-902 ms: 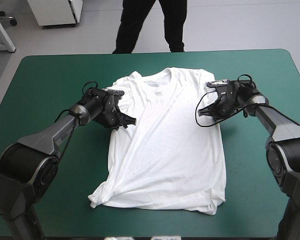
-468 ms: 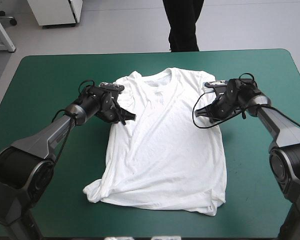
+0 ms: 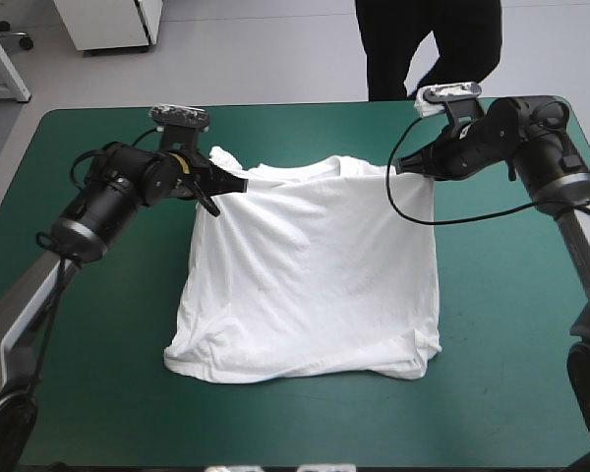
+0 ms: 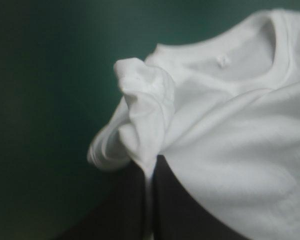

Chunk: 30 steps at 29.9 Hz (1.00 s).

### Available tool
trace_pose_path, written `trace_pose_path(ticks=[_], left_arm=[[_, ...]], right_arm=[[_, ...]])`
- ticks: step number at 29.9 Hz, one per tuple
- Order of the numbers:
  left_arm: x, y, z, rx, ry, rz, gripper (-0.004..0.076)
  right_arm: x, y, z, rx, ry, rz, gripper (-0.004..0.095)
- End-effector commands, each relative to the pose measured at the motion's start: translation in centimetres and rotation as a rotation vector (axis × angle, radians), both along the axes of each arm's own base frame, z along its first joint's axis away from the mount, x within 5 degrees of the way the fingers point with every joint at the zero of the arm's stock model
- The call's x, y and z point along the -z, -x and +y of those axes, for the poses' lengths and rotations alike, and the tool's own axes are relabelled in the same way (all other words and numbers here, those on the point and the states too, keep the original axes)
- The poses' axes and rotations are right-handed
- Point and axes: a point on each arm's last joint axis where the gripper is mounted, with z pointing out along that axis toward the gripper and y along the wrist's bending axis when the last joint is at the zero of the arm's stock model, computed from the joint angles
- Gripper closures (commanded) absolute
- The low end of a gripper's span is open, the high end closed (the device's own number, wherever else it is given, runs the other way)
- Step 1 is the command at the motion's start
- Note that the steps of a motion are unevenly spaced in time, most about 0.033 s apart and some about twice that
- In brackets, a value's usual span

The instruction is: Fold the cloth

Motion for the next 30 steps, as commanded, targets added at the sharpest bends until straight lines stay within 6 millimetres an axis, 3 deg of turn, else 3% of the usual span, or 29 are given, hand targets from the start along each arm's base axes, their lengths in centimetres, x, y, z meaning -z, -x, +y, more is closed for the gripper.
trace_pose_path(ticks=[1,9,12,18,25,30], left_arm=[[-6.5,3.0,1.3,0.014,0.075,-0.231,0.0733],[-14.2,8.3,3.5,0.029,0.149,-0.477,0.0733],[-16.3,10.3,4.3,0.031,0.174,-0.544,0.0733],[-18.2,13.4,4.7,0.100,0.248,-0.602,0.0733],[-18.4,14.5,4.8,0.121,0.289,-0.572,0.0733],[-17.9,12.9,4.2,0.117,0.280,-0.573,0.0733]], right_arm=[[-6.4,3.3,-0.9,0.003,-0.019,-0.205,0.0921],[-12.4,9.6,-2.2,0.010,-0.059,-0.403,0.0921],[-14.3,12.1,-2.7,0.013,-0.077,-0.486,0.0921],[-17.8,16.4,-3.5,0.022,-0.120,-0.639,0.0921],[-18.7,17.4,-3.7,0.025,-0.136,-0.683,0.0921],[-18.5,16.0,-3.5,0.031,-0.141,-0.695,0.0921]])
